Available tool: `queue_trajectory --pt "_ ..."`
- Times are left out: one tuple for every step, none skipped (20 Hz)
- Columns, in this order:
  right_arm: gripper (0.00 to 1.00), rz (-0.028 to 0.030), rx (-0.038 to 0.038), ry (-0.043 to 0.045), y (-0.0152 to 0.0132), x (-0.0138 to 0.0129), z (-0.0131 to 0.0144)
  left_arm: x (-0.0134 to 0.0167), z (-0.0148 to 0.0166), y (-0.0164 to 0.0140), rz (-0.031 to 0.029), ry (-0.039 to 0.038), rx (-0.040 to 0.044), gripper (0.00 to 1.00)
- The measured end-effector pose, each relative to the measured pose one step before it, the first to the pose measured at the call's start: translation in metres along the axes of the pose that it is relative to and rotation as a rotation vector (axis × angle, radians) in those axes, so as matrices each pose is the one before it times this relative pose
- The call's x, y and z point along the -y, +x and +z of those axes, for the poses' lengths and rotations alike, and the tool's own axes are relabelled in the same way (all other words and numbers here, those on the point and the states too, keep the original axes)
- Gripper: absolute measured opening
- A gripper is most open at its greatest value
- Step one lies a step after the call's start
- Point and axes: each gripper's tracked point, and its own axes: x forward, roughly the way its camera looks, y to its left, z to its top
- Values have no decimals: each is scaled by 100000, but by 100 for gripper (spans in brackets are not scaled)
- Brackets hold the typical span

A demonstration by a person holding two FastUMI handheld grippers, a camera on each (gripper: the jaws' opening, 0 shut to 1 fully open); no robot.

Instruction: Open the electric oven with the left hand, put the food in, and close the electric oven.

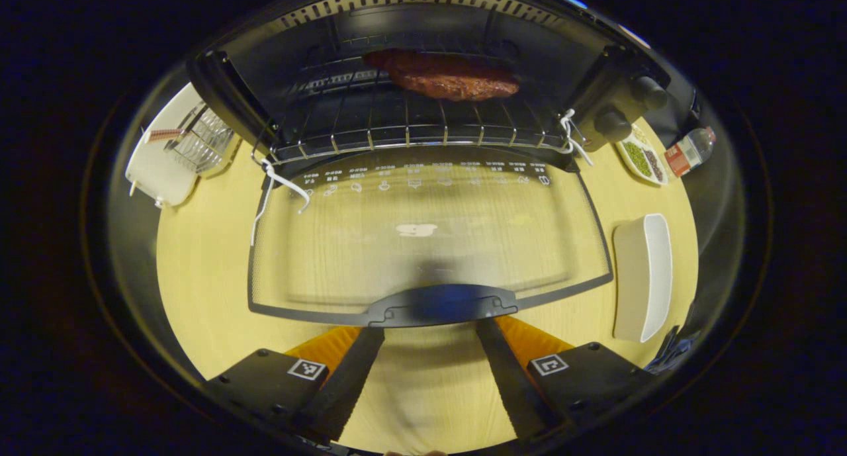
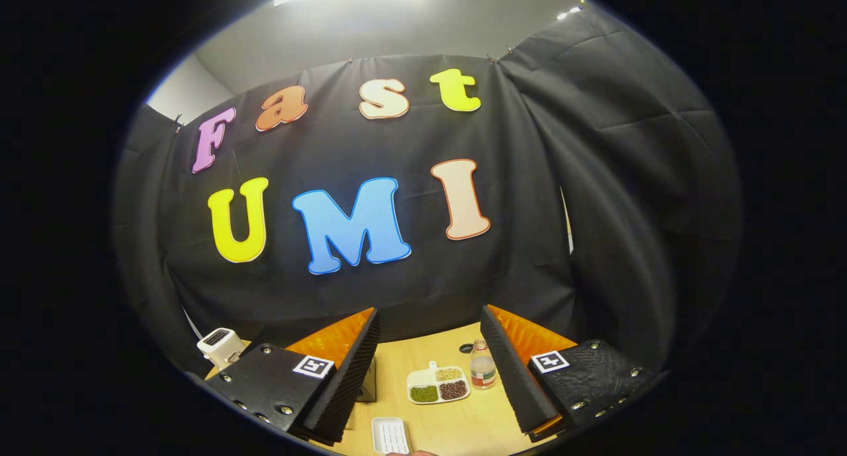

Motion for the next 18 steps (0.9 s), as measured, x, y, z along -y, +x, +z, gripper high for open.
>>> queue_trajectory --pt "93 192 -268 294 53 -246 32 -43 -37 49 -479 8 -291 100" --pt "93 153 -141 153 42 -217 -59 23 25 -107 -460 28 83 97" --pt "93 208 91 15 67 -176 47 20 2 -114 -375 -214 242 100" --pt "93 259 225 -182 98 -216 97 46 95 -203 -75 103 607 100" --pt "93 298 240 -404 -104 -213 40 -29 -10 -265 85 691 970 100" --pt "93 337 48 -428 0 -246 -44 -8 68 -371 68 483 963 96" --pt "93 359 -42 -261 -4 -200 -9 83 40 -421 -180 163 1196 96" --pt "93 400 -53 -117 -6 -219 -20 36 86 -517 -301 -88 1289 97" --pt "93 553 -254 -29 -30 -329 -91 45 116 -671 -285 -64 1814 97" --pt "93 915 -641 158 -16 -380 -209 31 125 -561 -335 -35 1942 97" --pt "93 1152 -1154 160 49 -430 -264 72 132 -466 -493 -354 1870 96" --pt "93 1248 -981 128 30 -605 -377 69 146 -393 -502 -479 1400 92" --pt "93 979 -670 -158 -16 -469 -227 40 111 -354 -404 -266 968 100" --pt "93 1049 -213 -356 11 -229 -116 39 148 -338 -186 -24 706 97" --pt "93 1134 131 -652 -99 -383 30 48 181 -150 -41 107 905 96" --pt "93 746 316 -1143 -83 -277 107 4 44 -184 59 40 540 96" --pt "93 291 153 -1114 -1 24 157 -3 177 -288 208 -355 788 96" --pt "93 391 199 -577 -40 45 144 114 276 -313 277 -26 952 100"
